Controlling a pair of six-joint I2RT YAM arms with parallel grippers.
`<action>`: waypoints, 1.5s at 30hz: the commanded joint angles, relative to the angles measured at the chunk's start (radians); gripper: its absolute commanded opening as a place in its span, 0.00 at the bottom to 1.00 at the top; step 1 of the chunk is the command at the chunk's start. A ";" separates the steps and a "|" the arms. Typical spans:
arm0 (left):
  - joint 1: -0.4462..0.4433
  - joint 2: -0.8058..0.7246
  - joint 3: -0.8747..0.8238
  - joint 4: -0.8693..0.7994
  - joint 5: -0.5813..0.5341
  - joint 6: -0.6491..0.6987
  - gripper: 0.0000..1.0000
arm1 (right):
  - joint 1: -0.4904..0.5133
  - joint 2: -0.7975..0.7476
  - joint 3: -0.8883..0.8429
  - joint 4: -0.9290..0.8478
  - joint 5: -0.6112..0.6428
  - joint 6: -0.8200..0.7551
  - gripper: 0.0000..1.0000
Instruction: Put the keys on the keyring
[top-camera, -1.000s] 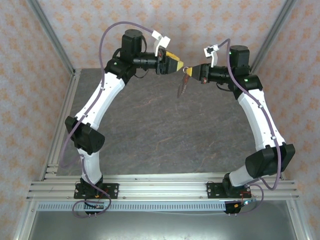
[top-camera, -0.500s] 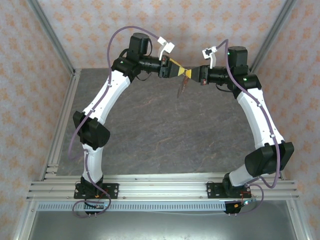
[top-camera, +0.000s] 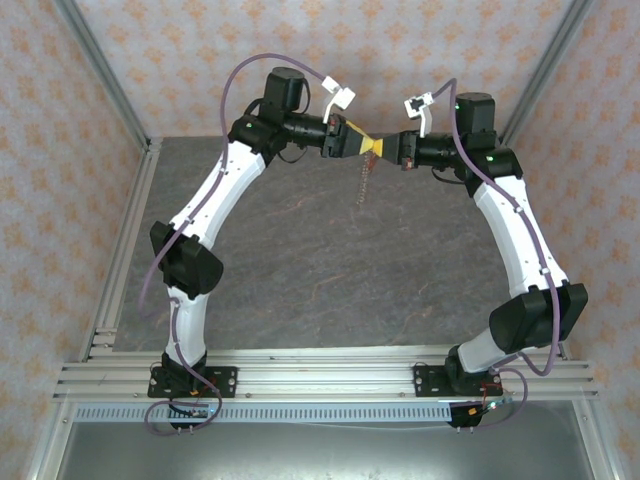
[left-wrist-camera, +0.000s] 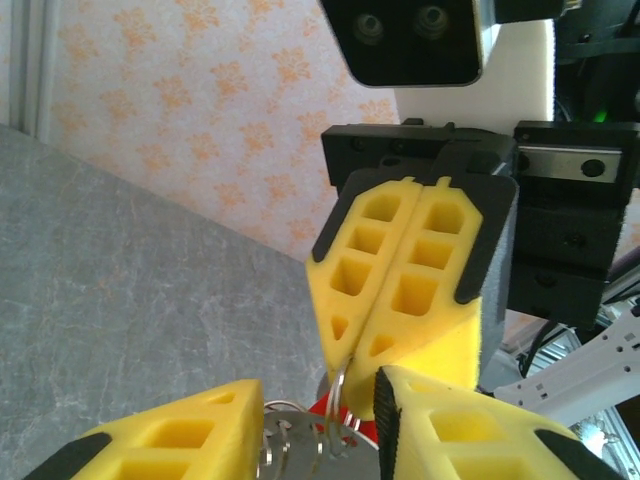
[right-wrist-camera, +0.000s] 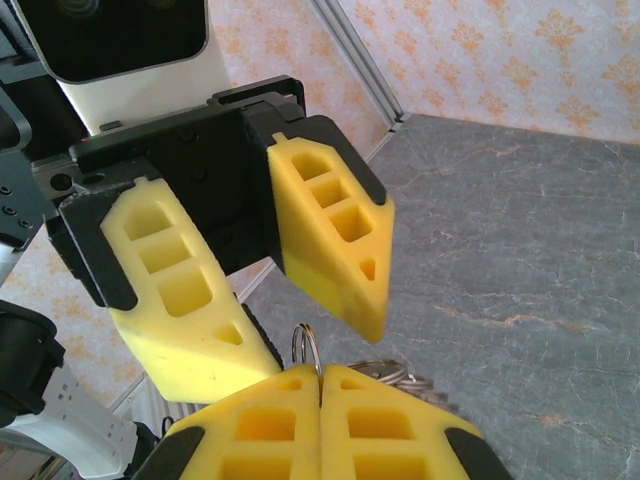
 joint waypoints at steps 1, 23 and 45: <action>-0.013 0.019 0.050 0.000 0.035 -0.004 0.27 | -0.002 0.001 0.030 0.047 -0.027 0.005 0.00; -0.031 -0.118 -0.207 0.368 -0.090 -0.204 0.00 | -0.032 -0.098 -0.167 0.269 -0.046 0.144 0.33; -0.021 -0.195 -0.393 0.752 -0.217 -0.447 0.00 | -0.032 -0.134 -0.318 0.501 -0.048 0.301 0.04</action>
